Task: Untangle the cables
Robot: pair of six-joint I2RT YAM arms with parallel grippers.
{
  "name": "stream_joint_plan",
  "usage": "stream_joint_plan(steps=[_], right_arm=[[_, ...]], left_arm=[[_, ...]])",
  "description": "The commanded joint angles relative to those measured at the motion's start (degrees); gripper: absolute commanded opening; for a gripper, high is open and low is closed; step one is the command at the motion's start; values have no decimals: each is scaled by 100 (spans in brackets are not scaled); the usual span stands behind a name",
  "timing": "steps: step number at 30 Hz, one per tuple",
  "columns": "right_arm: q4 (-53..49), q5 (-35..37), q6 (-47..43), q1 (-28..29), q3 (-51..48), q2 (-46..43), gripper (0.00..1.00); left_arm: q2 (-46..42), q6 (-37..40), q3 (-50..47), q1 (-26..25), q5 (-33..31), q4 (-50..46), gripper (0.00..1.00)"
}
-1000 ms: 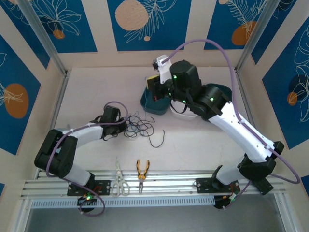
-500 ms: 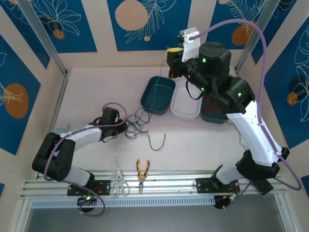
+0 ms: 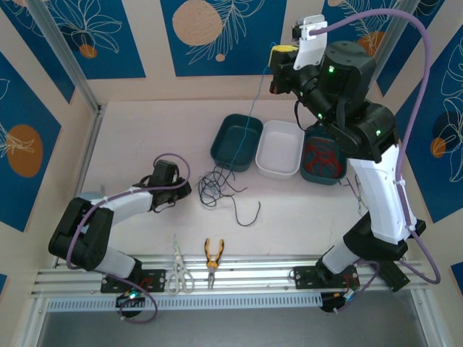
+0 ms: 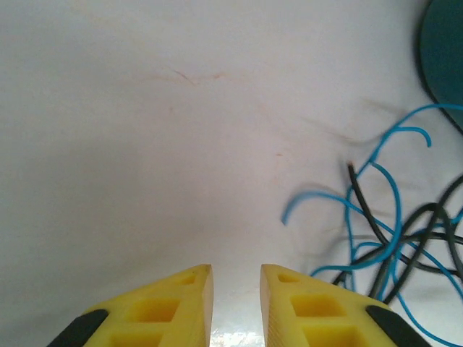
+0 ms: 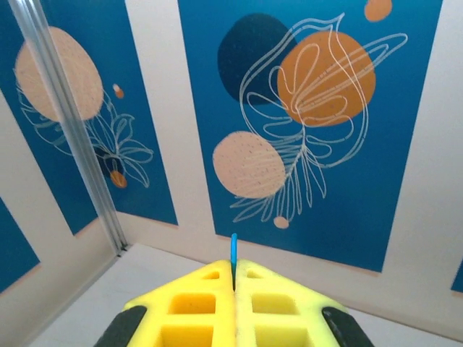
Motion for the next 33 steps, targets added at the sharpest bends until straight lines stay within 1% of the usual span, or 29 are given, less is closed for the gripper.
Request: stream_joint_plan(steps=[1,3,7,9,11,13,15,16,18,19,22,23,27,31,33], right_arm=[[-123,-464,111,-6,434,60,0],[-206,-663,197,2,609,87,0],[-261,-1135,383,67,640,-11,0],[-240,-1239,375,129,617,-51,0],[-219,-1140,295,173,632,-69,0],[-188,-882,251,169,654,-70,0],[-184,-778,184,169,741,-61,0],[-159,-773,162,169,807,-61,0],[-84,-852,126,169,872,-91,0],[-18,-917,117,171,864,-124,0],[162,-1205,185,178,768,-234,0],[202,-1321,225,182,726,-260,0],[249,-1758,419,199,627,-307,0],[224,-2016,554,254,632,-307,0],[219,-2100,603,290,642,-322,0]], left_arm=[[22,54,-48,-17,-83,61,25],[-25,79,-18,-17,-55,47,28],[-201,186,13,-22,24,117,42],[-272,253,57,-18,47,110,51],[-329,339,113,-21,81,100,59],[-356,420,177,-17,126,77,69],[-348,500,245,-26,169,46,72],[-339,522,259,-25,203,67,76],[-338,569,262,-54,283,232,88],[-339,648,260,-103,321,378,93],[-324,1003,356,-343,205,646,96],[-305,1112,409,-425,129,690,99],[-21,1421,750,-746,-83,780,100],[492,1411,1281,-953,-220,460,100],[765,1332,1486,-1005,-126,357,100]])
